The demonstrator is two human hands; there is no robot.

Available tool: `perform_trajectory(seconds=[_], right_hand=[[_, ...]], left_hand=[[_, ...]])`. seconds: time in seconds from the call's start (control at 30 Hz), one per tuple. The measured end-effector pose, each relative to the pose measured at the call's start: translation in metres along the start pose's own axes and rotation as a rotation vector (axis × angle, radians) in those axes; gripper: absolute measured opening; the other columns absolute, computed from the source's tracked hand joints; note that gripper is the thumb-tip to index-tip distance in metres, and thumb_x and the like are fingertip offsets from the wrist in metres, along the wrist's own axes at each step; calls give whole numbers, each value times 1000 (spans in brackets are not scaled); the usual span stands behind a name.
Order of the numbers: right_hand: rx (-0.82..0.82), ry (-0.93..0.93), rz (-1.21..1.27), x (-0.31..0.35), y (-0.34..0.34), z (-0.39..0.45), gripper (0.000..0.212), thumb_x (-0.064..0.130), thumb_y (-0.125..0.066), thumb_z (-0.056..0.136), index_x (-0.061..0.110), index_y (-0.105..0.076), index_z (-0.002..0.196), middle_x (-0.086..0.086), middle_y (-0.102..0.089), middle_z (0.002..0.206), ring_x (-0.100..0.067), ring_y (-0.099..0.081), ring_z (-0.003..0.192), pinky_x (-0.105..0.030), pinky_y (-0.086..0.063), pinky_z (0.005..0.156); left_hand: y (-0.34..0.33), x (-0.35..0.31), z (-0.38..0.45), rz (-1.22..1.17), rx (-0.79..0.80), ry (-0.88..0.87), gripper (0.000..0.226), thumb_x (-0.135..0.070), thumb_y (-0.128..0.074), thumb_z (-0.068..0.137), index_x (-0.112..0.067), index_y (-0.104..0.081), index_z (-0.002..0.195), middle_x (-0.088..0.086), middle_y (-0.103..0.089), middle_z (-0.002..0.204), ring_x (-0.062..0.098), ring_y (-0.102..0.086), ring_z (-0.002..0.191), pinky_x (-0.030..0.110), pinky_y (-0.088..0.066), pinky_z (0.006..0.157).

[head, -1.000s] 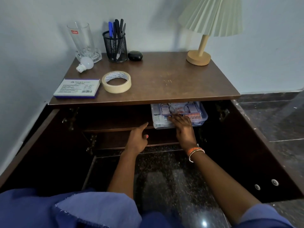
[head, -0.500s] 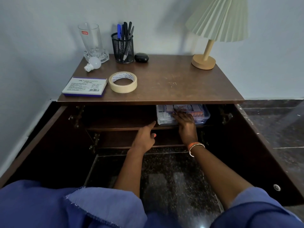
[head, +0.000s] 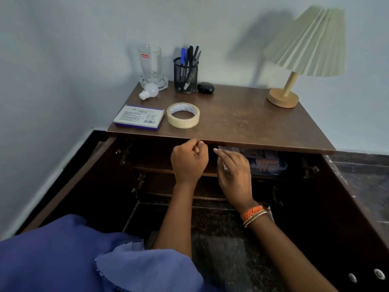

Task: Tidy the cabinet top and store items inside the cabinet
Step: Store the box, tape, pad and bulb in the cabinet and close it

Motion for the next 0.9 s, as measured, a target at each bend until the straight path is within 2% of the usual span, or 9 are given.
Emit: perform_trajectory(seconds=[0.17,0.27,0.33,0.43,0.53,0.63,0.7,0.8,0.9], right_hand=[[-76,114,97,65,11,52,30,15,-49,89,15,-66,114,-2,-66,112,-20,-57,108,-36,-43,92],[-79,146,116,89,-6,82,26,12,-54,87,13,-69,108,-3,-66,110,-20,-58,106,-34,-43,91],[-15,182,110,110,-27,100,25,13,-57,86,14,-69,108,-3,-66,110,-20,-58,106,-35,-44,93],[176,231,48,138,-69,123,36,28,-57,89,14,-61,121,-6,-59,127,-23,-52,120,-41,-35,107],[448,260,-124,152,-114,142,73,51,-53,87,10,-34,144,-11,-34,150,-26,-27,141,-45,-11,119],[700,234,-221,154,-150,152,94,61,-49,87,2,-12,149,-18,-17,156,-31,-14,146,-45,-13,120],[812,203,-236,156,-165,155,93,62,-46,88,-1,-15,148,-21,-22,153,-33,-22,142,-44,-22,117],[846,196,-246,155,-173,166,84,64,-49,86,0,-36,138,-21,-42,140,-32,-43,126,-40,-39,103],[849,214,-219,156,-175,174,62,66,-57,80,8,-55,101,-16,-54,109,-26,-51,98,-30,-40,74]], left_hand=[[55,-6,24,-88,-261,80,23,-21,-50,83,-9,-65,72,2,-66,64,17,-60,60,35,-51,59],[89,9,28,-134,-447,181,18,-10,-51,83,-12,-67,92,2,-67,88,13,-60,81,14,-46,69],[111,34,24,-239,-628,322,22,-2,-50,82,-6,-66,96,6,-66,93,11,-57,80,2,-40,64],[129,72,14,-398,-786,524,17,-6,-51,86,-4,-64,98,10,-65,95,14,-59,80,8,-47,69],[131,96,4,-528,-822,661,19,-14,-49,88,-10,-63,101,2,-64,93,16,-61,84,32,-54,75],[127,108,0,-608,-799,758,24,-17,-45,91,-14,-62,108,-1,-64,97,8,-60,84,25,-50,70],[124,114,-1,-654,-766,802,27,-17,-43,92,-14,-61,113,3,-64,104,13,-61,94,28,-52,76],[120,118,-3,-719,-720,859,29,-18,-43,92,-12,-61,114,6,-66,106,18,-62,99,33,-53,81],[118,123,-3,-748,-677,877,29,-20,-43,91,-12,-63,109,7,-68,103,19,-64,96,35,-54,80]])
Point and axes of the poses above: each hand's wrist, its own z-axis towards the middle knuckle, its own y-axis out of the back of the hand, x = y × z, the point moved 9 cm from there along z, towards the middle knuckle
